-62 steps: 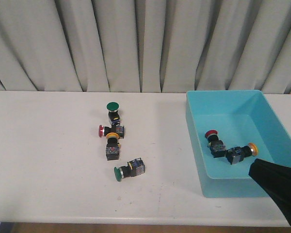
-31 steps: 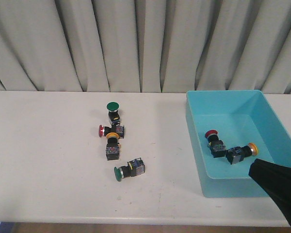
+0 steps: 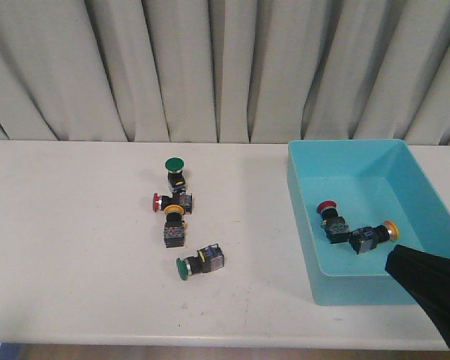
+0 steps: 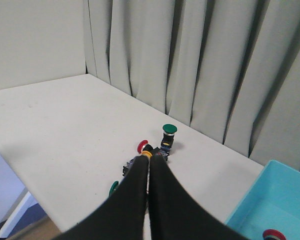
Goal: Pick red and yellow buttons and place in box
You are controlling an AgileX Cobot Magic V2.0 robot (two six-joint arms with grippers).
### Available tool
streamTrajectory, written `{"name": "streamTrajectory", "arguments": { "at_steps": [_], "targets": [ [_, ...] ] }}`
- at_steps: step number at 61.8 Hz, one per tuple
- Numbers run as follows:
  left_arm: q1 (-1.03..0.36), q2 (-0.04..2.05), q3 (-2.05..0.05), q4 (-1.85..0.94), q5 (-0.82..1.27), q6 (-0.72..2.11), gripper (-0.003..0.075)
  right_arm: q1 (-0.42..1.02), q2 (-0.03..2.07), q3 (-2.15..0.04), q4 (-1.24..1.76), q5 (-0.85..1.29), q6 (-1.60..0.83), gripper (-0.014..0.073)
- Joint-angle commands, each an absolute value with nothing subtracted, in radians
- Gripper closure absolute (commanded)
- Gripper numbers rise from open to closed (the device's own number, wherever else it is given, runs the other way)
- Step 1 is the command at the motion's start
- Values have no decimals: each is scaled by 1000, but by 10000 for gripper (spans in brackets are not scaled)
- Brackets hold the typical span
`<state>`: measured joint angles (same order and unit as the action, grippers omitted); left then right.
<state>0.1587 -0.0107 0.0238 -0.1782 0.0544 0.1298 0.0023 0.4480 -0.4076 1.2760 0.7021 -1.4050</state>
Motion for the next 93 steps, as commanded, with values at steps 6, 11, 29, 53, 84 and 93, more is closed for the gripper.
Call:
{"name": "streamTrajectory", "arguments": {
  "at_steps": [6, 11, 29, 53, 84, 93],
  "targets": [
    [160, -36, 57, -186, -14, 127, 727, 1, 400, -433, 1173, 757, -1250, 600],
    [160, -36, 57, -186, -14, 127, 727, 1, 349, -433, 1059, 755, -1103, 600],
    [160, -36, 57, -186, -14, 127, 727, 0, 157, -433, 523, 462, -466, 600],
    [160, -36, 57, -186, -14, 127, 727, 0, 47, -162, 55, 204, 31, 600],
    [160, -36, 57, -186, -14, 127, 727, -1, -20, 31, -11, -15, 27, 600],
    [160, -36, 57, -186, -14, 127, 727, -1, -20, 31, -11, -15, 27, 600]
  ]
}}
